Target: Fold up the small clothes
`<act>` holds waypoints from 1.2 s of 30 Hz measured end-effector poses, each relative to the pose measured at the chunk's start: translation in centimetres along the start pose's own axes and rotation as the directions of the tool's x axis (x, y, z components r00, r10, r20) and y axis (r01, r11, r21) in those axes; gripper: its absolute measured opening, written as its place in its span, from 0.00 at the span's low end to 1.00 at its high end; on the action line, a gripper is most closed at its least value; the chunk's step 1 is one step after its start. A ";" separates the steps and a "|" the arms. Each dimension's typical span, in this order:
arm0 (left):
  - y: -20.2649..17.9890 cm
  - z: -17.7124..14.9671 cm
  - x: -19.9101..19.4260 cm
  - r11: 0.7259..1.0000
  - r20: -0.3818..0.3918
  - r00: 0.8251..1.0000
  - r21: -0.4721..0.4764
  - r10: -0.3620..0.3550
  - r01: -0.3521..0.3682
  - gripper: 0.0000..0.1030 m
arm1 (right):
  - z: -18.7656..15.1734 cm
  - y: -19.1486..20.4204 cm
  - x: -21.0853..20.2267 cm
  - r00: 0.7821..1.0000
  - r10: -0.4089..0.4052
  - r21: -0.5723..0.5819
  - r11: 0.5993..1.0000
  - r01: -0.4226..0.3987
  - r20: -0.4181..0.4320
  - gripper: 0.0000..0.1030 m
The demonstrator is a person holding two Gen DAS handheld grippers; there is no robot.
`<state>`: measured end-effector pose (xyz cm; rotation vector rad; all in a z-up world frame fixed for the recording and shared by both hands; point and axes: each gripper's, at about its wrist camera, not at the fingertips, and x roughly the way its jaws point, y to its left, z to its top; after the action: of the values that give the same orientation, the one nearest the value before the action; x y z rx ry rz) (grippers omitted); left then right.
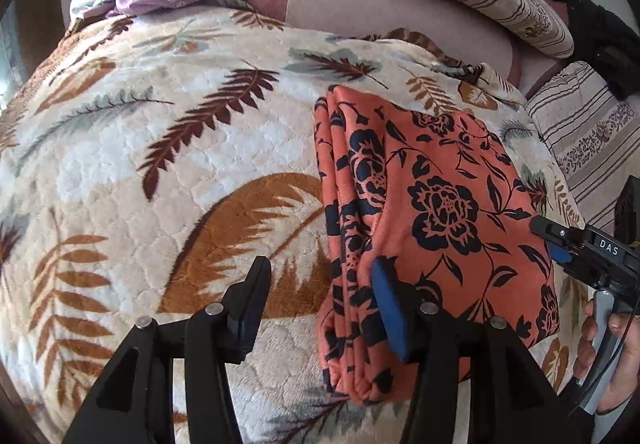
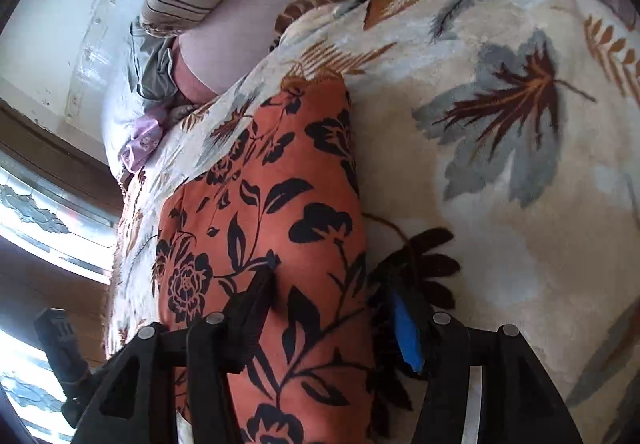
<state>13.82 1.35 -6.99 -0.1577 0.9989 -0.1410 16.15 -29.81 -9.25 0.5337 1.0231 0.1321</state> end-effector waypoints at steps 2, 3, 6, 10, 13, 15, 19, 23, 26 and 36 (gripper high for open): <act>0.2 -0.5 -1.8 1.000 0.033 0.999 0.005 -0.007 0.007 0.53 | -0.5 1.6 -2.1 0.997 0.039 -0.049 0.998 -0.036 0.063 0.58; 0.1 -0.9 -2.3 1.000 0.040 0.999 0.005 -0.004 0.004 0.54 | -0.6 2.5 -3.2 0.994 0.081 -0.071 0.995 -0.075 0.078 0.58; -0.1 -2.3 -1.8 1.000 0.023 1.000 0.018 0.007 -0.008 0.63 | -1.1 6.1 -4.2 0.980 0.183 -0.173 0.970 -0.168 0.075 0.71; -0.2 -3.7 1.0 0.998 -0.080 0.995 -0.007 0.056 -0.057 0.64 | -2.2 5.2 1.1 0.988 0.119 -0.098 0.987 -0.129 -0.101 0.77; -0.5 -4.0 -1.8 0.996 -0.022 0.996 -0.021 0.089 -0.089 0.67 | -2.6 6.4 -1.2 0.995 0.092 -0.087 0.992 -0.094 -0.029 0.76; -1.0 -4.3 -3.6 0.993 0.023 0.993 -0.004 0.117 -0.117 0.69 | -3.4 8.4 -3.6 0.998 0.063 -0.169 0.984 -0.058 0.023 0.79; -1.6 -5.2 -7.2 0.991 0.084 0.987 -0.014 0.135 -0.134 0.70 | -6.7 10.7 -6.4 0.994 -0.026 -0.299 0.953 0.056 0.106 0.92; -2.4 -6.5 -11.5 0.990 0.171 0.975 -0.040 0.140 -0.135 0.82 | -11.5 10.3 -8.3 0.988 -0.101 -0.340 0.931 0.135 0.117 0.95; -3.4 -7.4 -14.0 0.989 0.214 0.966 -0.031 0.147 -0.144 0.88 | -14.8 9.9 -10.3 0.986 -0.103 -0.351 0.925 0.143 0.129 1.00; -4.9 -7.7 -14.1 0.989 0.196 0.970 -0.025 0.145 -0.143 0.94 | -15.4 11.0 -15.2 0.918 -0.228 -0.372 0.862 0.345 0.323 1.00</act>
<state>-0.47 -1.32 1.54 -0.1066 0.8095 0.0129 -3.23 -20.05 1.56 -0.0077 0.7639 0.0095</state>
